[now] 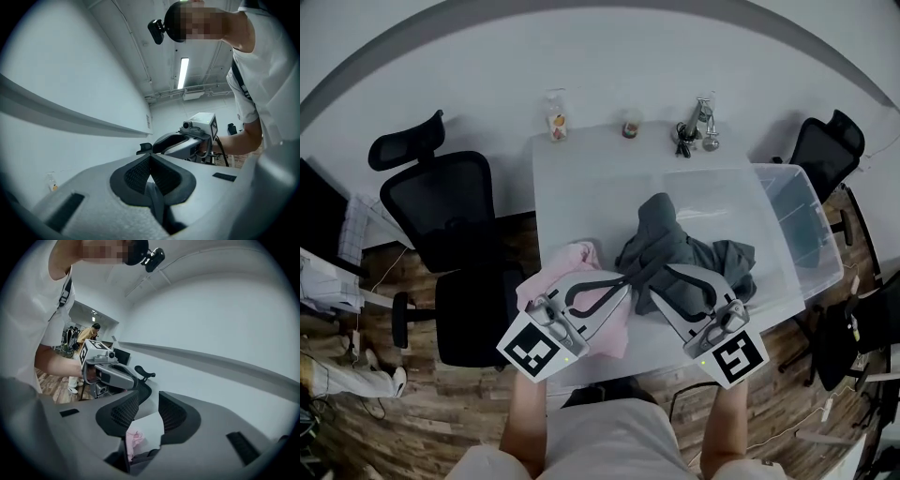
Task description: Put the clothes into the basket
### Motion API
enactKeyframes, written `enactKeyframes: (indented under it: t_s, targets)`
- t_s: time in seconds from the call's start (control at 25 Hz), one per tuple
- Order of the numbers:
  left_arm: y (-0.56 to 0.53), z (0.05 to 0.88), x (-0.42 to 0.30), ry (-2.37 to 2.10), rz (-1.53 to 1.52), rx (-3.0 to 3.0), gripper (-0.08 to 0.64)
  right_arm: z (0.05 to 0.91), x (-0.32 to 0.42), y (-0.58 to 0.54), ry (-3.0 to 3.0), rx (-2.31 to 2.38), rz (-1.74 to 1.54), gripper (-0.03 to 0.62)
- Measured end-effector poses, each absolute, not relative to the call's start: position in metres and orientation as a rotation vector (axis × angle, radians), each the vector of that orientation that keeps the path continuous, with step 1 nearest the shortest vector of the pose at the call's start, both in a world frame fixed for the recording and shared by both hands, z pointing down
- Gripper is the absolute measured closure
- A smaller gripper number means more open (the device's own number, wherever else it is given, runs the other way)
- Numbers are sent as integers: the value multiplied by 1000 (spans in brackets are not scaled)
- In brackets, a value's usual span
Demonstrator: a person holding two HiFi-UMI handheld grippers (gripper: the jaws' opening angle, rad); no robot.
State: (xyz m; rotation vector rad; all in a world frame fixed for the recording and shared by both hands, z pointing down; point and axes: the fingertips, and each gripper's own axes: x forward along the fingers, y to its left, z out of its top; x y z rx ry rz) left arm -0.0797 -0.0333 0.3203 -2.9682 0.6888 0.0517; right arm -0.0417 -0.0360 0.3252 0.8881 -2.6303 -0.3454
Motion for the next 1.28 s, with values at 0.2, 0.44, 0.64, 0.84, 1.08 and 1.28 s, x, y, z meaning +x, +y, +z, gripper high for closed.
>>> enactKeyframes:
  t_s: [0.2,0.44,0.64,0.84,1.08,1.28]
  targets:
    - [-28,337,-117,786,-3,-2947,560,349,-86,-36,-2597,751,-360,417]
    - [-20,362,-152,891,-92,-2843,560,382,-124,-34,-2532,582,-364,346]
    - [-16,384,-175,999,-108,-2844,560,412,-146,-40,-2454,479,-370,303]
    - [-14,405,-191,1117,-157,-2848,560,446,-165,-41,-2402,362,-314,214]
    - [-13,426,-204,1218,-232,-2843,560,492,-187,-34,-2361,212,-238,127]
    - [-12,444,-213,1250,-326,-2809,560,533,-198,-25,-2321,127,-191,27]
